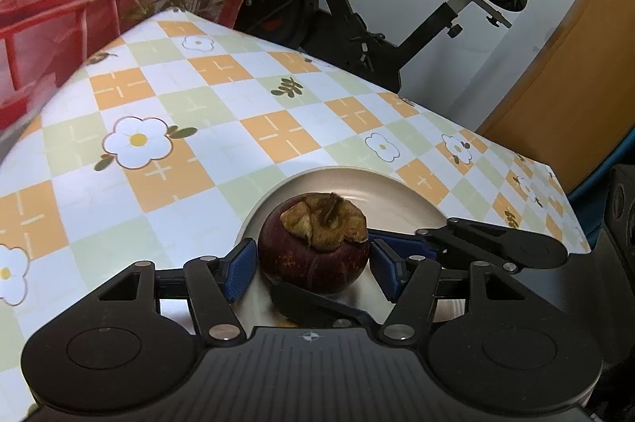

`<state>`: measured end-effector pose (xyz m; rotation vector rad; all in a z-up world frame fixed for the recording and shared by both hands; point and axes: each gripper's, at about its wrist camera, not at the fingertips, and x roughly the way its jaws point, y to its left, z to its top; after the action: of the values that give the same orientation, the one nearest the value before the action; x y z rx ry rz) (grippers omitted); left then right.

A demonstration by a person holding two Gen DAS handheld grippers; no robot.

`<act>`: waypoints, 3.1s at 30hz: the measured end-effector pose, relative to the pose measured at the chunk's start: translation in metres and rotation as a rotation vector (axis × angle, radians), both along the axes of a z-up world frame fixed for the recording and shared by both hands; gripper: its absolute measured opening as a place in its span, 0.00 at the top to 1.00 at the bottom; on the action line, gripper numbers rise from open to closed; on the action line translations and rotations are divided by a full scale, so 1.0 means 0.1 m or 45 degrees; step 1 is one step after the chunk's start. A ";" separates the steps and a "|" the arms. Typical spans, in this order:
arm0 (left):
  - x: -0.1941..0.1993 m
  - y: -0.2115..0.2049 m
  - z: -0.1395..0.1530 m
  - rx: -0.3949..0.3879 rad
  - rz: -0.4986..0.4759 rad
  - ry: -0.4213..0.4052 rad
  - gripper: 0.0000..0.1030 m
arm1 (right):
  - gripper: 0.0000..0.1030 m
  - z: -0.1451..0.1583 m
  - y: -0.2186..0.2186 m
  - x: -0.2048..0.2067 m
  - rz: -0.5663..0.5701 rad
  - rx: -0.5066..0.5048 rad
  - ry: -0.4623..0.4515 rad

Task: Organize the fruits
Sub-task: 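Carry the mangosteen onto the beige plate and open both grippers, then move both grippers to the red apple in the fruit pile, then close the left gripper on the red apple while the right gripper clamps it too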

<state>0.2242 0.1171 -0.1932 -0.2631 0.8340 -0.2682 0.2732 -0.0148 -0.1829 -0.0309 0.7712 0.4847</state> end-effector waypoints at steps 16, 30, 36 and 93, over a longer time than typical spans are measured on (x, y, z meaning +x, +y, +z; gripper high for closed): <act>-0.34 -0.17 0.41 0.094 0.077 -0.142 0.36 | 0.32 0.29 -0.57 -0.74 -0.044 0.008 -0.051; -0.49 -1.33 0.67 0.038 -0.198 -0.245 0.37 | 0.32 0.51 -1.98 -1.97 -0.497 0.070 -0.416; -0.61 -1.78 0.60 0.043 -0.358 -0.231 0.37 | 0.32 0.31 -2.30 -2.30 -0.689 0.043 -0.401; -0.61 -2.75 0.10 0.045 -0.648 -0.035 0.51 | 0.39 -0.01 -2.58 -2.21 -0.646 0.090 -0.143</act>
<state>0.1631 -0.1576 -0.1836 -0.0088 0.8689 -0.7300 0.0524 -0.2731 -0.1836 0.1981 0.6218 0.0269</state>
